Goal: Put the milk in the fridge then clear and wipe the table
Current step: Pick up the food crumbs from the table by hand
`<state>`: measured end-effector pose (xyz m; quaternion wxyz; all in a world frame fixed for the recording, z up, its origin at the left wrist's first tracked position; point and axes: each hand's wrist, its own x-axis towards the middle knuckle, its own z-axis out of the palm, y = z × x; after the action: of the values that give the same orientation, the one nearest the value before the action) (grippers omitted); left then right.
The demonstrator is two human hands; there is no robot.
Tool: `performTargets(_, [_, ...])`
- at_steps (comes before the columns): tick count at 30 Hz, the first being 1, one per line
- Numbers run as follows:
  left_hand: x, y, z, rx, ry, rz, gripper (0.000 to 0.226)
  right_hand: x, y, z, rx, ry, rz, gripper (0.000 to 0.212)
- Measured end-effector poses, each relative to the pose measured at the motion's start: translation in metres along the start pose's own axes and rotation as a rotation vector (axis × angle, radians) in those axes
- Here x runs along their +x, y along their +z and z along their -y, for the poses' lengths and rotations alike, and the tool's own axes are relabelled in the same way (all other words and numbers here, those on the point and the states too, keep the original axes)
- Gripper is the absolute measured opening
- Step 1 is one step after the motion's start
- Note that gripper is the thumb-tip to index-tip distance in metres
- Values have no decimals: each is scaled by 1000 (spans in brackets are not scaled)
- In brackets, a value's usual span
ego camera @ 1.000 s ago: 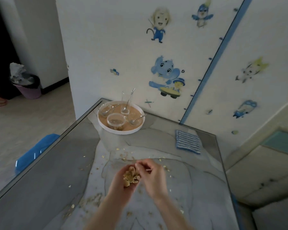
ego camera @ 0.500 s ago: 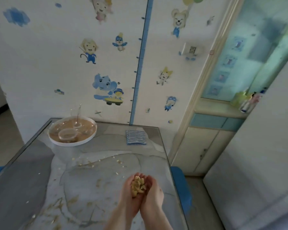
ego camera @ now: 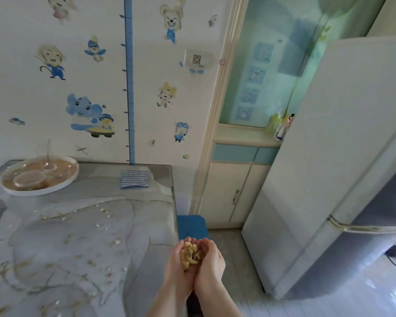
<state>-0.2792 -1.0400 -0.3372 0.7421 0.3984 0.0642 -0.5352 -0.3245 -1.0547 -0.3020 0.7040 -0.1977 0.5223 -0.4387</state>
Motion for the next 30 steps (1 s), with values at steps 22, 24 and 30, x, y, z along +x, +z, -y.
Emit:
performTargets(22, [16, 4, 85, -130, -216, -141, 34, 74, -80, -22, -147, 48, -107, 32])
performTargets(24, [25, -3, 94, -135, -238, -161, 36, 86, -86, -33, -169, 71, -121, 31])
performTargets(30, [59, -26, 122, -139, -319, -290, 33, 131, -113, -65, -292, 129, -160, 32])
